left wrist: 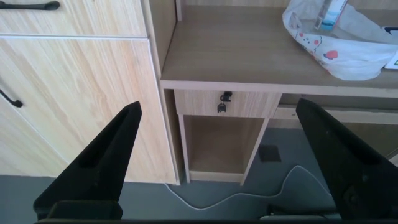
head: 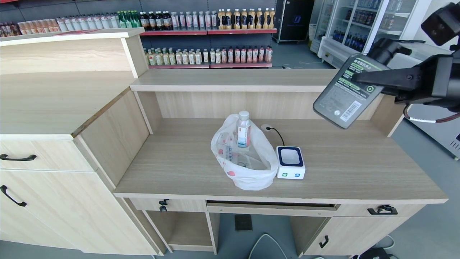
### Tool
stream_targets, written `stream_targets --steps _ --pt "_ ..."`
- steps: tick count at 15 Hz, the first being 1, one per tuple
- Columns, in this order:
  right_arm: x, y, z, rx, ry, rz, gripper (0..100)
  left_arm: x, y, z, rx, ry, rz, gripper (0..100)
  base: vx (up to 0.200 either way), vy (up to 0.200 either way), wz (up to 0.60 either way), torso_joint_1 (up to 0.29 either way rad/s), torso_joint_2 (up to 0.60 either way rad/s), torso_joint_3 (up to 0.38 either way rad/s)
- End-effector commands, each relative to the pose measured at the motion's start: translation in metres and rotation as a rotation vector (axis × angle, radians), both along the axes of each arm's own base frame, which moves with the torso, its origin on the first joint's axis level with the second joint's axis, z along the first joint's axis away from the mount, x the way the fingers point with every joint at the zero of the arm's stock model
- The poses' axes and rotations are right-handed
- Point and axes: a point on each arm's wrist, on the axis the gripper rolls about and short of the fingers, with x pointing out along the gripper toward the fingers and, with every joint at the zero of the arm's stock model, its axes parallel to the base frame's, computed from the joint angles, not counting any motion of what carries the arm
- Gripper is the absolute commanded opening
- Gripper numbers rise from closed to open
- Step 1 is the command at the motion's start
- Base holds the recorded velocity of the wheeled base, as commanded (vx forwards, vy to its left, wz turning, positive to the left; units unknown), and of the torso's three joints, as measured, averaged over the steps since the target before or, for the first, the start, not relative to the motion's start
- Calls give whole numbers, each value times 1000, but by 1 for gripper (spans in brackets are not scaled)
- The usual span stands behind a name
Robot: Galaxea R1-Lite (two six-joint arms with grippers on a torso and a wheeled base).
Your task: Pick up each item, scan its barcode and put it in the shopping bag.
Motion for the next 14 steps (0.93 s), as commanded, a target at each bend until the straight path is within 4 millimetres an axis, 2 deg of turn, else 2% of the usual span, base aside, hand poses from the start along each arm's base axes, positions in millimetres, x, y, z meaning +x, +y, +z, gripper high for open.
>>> stream_targets --steps 1,2,3,5,9,14 --pt "-45 14 14 14 -43 90 0 0 0 0 0 1 1 100 0 0 0 0 0 0" --pt "-49 16 13 12 -39 102 0 0 0 0 0 1 1 100 0 0 0 0 0 0" --pt "-63 22 7 11 -22 145 0 0 0 0 0 1 1 100 0 0 0 0 0 0" --pt "-72 27 0 7 -8 182 0 0 0 0 0 1 1 100 0 0 0 0 0 0" --pt "-81 38 -28 -51 -33 258 0 0 0 0 0 1 1 100 0 0 0 0 0 0" --pt "-77 44 -33 -57 -14 287 0 0 0 0 0 1 1 100 0 0 0 0 0 0"
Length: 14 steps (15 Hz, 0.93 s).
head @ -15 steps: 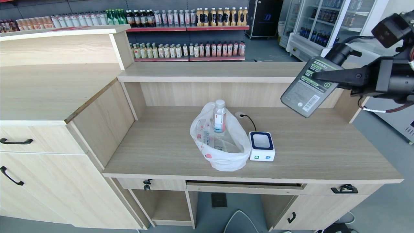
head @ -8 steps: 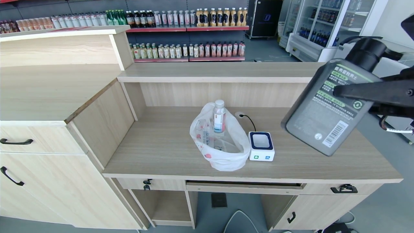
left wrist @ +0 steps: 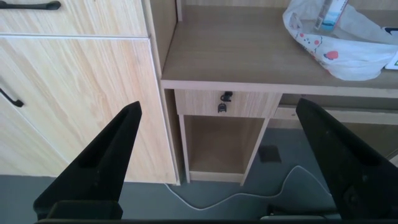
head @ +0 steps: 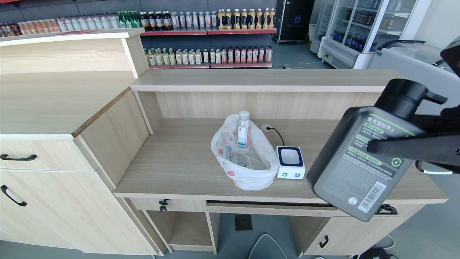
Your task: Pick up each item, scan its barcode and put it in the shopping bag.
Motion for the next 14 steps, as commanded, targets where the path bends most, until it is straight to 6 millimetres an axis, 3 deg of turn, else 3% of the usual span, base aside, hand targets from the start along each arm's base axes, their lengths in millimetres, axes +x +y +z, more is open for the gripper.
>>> stream_targets --steps 1,7,14 --pt "4 4 -4 -7 19 11 0 0 0 0 0 1 0 100 0 0 0 0 0 0" --pt "1 16 -20 -33 80 77 0 0 0 0 0 3 0 100 0 0 0 0 0 0" --pt "1 17 -17 -29 74 80 0 0 0 0 0 3 0 100 0 0 0 0 0 0"
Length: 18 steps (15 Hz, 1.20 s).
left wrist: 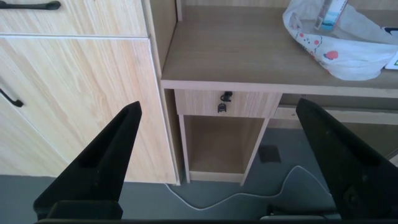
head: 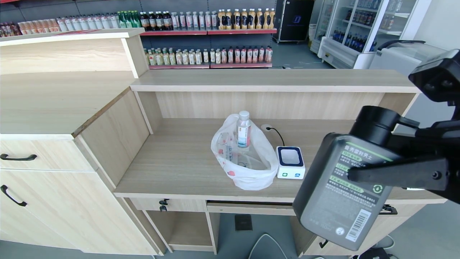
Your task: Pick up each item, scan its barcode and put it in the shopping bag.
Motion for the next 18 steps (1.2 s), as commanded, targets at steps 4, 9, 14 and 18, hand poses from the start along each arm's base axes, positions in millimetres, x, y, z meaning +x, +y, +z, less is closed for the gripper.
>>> stream_targets --steps 4,9,14,18 --pt "-2 0 0 1 -2 7 0 0 0 0 0 1 0 100 0 0 0 0 0 0" --pt "-7 0 2 5 -9 13 0 0 0 0 0 1 0 100 0 0 0 0 0 0" --pt "-6 -4 -1 -8 -36 -56 0 0 0 0 0 1 0 100 0 0 0 0 0 0" --pt "75 -78 -42 -436 -603 -563 0 0 0 0 0 3 0 100 0 0 0 0 0 0"
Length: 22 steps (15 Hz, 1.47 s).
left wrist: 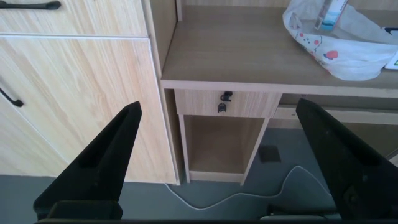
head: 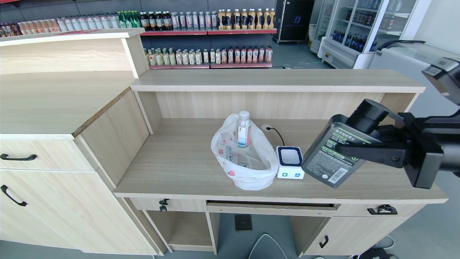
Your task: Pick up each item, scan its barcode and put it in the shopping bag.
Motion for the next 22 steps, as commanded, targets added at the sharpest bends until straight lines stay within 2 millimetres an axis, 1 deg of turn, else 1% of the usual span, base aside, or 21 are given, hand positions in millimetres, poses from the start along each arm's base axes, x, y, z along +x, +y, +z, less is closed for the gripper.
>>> stream_targets --steps 1,2,3,4,5,6,9,10,12,14,16,18,22 --pt "66 -81 -43 -343 -264 -333 0 0 0 0 0 1 0 100 0 0 0 0 0 0" --pt "80 -102 -50 -444 -396 -380 0 0 0 0 0 1 0 100 0 0 0 0 0 0" --pt "91 -116 -54 -501 -498 -415 0 0 0 0 0 3 0 100 0 0 0 0 0 0" --pt "103 -121 -55 -514 -593 -439 0 0 0 0 0 1 0 100 0 0 0 0 0 0" --pt "103 -121 -55 -514 -593 -439 0 0 0 0 0 1 0 100 0 0 0 0 0 0" --pt "116 -124 -56 -527 -695 -466 0 0 0 0 0 3 0 100 0 0 0 0 0 0" --pt "125 -121 -67 -570 -765 -438 0 0 0 0 0 1 0 100 0 0 600 5 1 -1" --pt "128 -121 -73 -578 -759 -424 0 0 0 0 0 1 0 100 0 0 0 0 0 0" --pt "139 -124 -92 -610 -756 -403 0 0 0 0 0 1 0 100 0 0 0 0 0 0" --pt "148 -124 -109 -588 -749 -353 0 0 0 0 0 1 0 100 0 0 0 0 0 0" --pt "157 -125 -124 -591 -799 -288 0 0 0 0 0 1 0 100 0 0 0 0 0 0" --pt "162 -124 -138 -558 -824 -214 0 0 0 0 0 3 0 100 0 0 0 0 0 0" --pt "172 -125 -160 -571 -883 -158 0 0 0 0 0 1 0 100 0 0 0 0 0 0"
